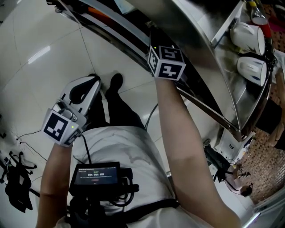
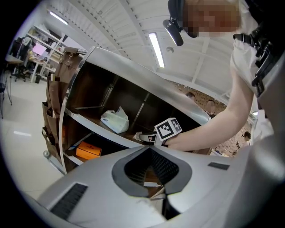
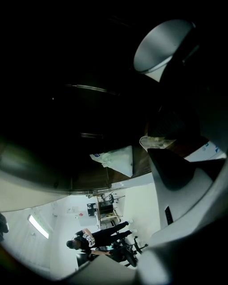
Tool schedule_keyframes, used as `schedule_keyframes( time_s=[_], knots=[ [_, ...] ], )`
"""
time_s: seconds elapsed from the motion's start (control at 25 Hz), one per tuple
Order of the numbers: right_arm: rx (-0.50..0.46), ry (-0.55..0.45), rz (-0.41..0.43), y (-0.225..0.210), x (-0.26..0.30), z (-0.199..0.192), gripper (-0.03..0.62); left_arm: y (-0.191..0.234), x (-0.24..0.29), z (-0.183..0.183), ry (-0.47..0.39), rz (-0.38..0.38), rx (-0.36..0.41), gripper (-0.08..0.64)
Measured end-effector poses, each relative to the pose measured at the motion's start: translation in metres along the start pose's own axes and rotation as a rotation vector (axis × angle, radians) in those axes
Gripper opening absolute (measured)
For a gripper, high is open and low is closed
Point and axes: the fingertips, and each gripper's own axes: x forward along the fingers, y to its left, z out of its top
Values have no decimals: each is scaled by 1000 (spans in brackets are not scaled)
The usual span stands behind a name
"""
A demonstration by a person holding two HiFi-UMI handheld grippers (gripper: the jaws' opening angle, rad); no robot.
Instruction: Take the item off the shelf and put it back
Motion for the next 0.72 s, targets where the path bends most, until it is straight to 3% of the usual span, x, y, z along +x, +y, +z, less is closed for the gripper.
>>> schedule_keyframes(
  time_s=[0.2, 0.72],
  knots=[
    [-8, -6, -19, -4, -1, 3, 6, -1, -1, -1, 6, 0, 1, 8],
    [-14, -64, 45, 18, -31, 20, 3, -10, -8, 18, 3, -15, 63, 8]
  ],
)
